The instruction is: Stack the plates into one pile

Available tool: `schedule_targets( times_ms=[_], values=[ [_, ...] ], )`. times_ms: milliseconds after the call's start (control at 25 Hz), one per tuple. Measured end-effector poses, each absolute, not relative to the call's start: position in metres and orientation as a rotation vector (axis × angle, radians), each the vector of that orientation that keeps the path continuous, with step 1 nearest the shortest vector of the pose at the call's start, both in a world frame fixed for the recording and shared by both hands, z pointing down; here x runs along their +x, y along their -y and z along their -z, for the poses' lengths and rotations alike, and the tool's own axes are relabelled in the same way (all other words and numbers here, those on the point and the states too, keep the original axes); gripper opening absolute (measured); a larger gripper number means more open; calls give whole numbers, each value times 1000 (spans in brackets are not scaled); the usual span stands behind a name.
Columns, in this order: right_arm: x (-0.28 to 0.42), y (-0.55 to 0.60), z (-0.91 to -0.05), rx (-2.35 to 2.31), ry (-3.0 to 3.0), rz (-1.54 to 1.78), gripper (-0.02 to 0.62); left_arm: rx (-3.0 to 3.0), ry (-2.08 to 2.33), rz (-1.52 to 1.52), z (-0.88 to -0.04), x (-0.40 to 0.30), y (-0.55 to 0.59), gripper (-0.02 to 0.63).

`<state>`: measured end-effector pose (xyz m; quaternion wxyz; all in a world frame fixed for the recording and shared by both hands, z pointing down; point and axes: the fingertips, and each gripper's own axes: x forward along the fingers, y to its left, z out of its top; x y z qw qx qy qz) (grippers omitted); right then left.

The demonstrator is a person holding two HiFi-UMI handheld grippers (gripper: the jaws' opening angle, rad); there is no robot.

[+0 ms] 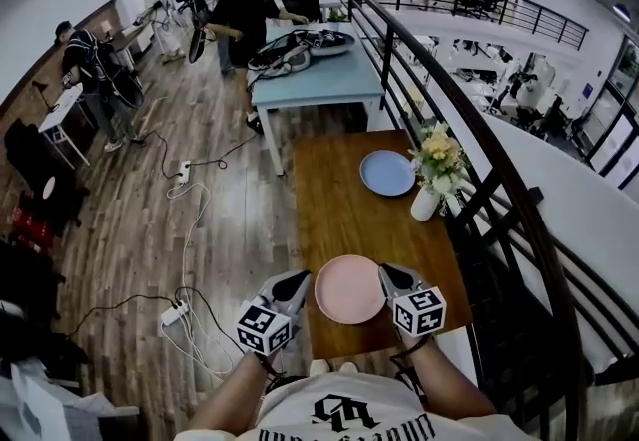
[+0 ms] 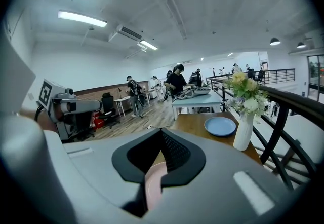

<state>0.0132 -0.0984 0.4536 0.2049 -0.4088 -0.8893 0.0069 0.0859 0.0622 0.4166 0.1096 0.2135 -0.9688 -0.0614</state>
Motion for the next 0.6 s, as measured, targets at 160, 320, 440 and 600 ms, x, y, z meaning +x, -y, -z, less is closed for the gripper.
schedule_targets(
  times_ms=[160, 320, 440, 600],
  values=[
    [7, 92, -458, -1207, 2452, -5, 3, 559, 2887, 181, -412, 82, -63, 46],
    [4, 79, -462, -1251, 2425, 2, 3, 517, 2902, 171, -411, 81, -71, 46],
    [0, 66, -463, -1267, 2421, 12, 3, 497, 2907, 169, -413, 80, -84, 46],
    [-5, 44, -464, -1259, 2433, 17, 3, 515, 2901, 163, -420, 74, -105, 46]
  ],
)
